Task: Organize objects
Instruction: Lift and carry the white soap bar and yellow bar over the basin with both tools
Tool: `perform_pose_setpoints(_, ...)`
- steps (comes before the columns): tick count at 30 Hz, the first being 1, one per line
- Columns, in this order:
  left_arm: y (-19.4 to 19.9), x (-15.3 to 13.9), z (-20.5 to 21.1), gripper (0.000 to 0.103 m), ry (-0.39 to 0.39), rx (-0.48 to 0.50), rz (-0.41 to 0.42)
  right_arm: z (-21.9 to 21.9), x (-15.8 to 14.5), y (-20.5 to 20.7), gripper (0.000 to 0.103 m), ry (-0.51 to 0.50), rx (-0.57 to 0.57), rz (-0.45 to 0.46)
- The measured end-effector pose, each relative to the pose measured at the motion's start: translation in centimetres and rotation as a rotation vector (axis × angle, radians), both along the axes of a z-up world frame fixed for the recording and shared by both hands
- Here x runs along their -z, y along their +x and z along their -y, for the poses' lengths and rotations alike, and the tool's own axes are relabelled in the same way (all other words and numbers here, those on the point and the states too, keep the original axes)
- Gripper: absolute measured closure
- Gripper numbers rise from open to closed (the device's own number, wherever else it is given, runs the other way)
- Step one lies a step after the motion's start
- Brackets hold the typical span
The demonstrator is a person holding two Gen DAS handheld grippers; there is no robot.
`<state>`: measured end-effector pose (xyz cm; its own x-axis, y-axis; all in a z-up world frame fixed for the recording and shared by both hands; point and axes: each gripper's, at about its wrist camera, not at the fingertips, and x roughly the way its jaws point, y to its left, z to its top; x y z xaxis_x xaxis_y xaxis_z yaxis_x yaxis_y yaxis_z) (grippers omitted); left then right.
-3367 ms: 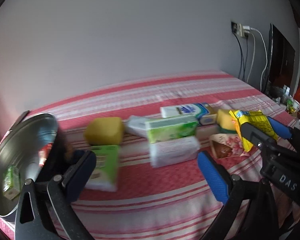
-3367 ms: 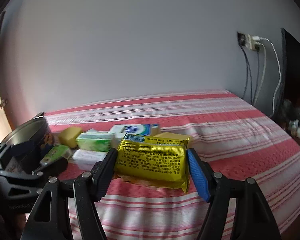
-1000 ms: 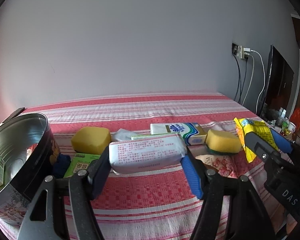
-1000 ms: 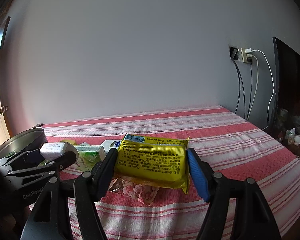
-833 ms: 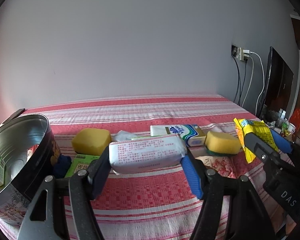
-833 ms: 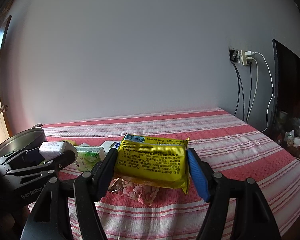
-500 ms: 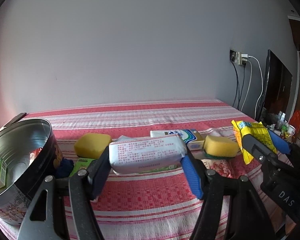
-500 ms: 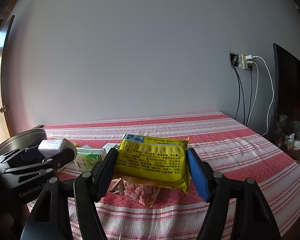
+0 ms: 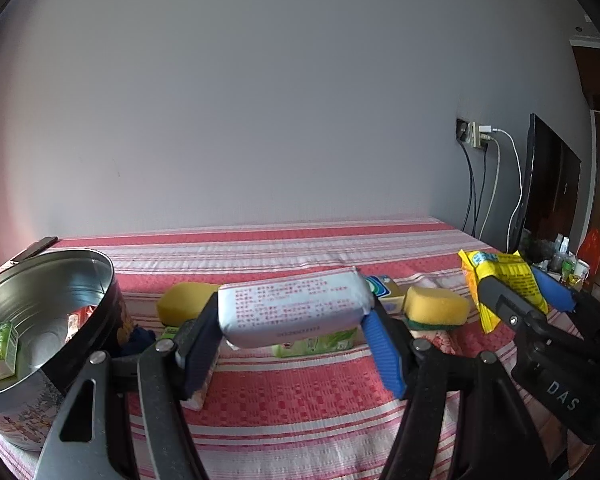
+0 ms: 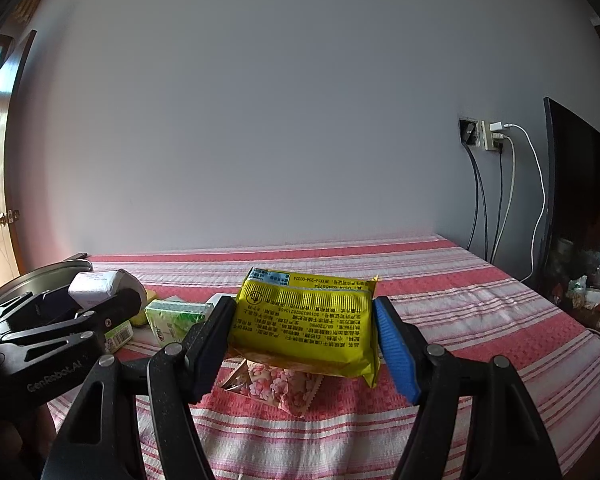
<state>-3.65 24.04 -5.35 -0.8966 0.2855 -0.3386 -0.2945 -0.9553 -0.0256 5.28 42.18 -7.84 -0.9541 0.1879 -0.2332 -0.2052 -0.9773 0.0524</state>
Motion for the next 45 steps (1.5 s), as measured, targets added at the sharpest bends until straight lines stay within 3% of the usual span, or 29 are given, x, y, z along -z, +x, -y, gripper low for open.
perform_pose_setpoints(26, 1.4, -0.3, 1.9, 0.035, 0.048, -0.005, -0.071, 1.1, -0.1, 0.6, 0.032, 0.075, 0.017, -0.035)
perform_pose_setpoints(30, 1.3, -0.5, 2.8, 0.035, 0.053, -0.008, -0.046, 1.6, -0.2, 0.3, 0.032, 0.096, 0.025, -0.023)
perform_pose_setpoints(38, 2.0, -2.7, 8.2, 0.035, 0.101, -0.116, -0.077, 5.7, -3.2, -1.3, 0.032, 0.063, -0.135, -0.032)
perform_pose_setpoints(45, 2.4, -4.3, 13.4, 0.035, 0.069, -0.258, -0.104, 10.0, -6.0, -4.7, 0.032, 0.014, -0.308, -0.011)
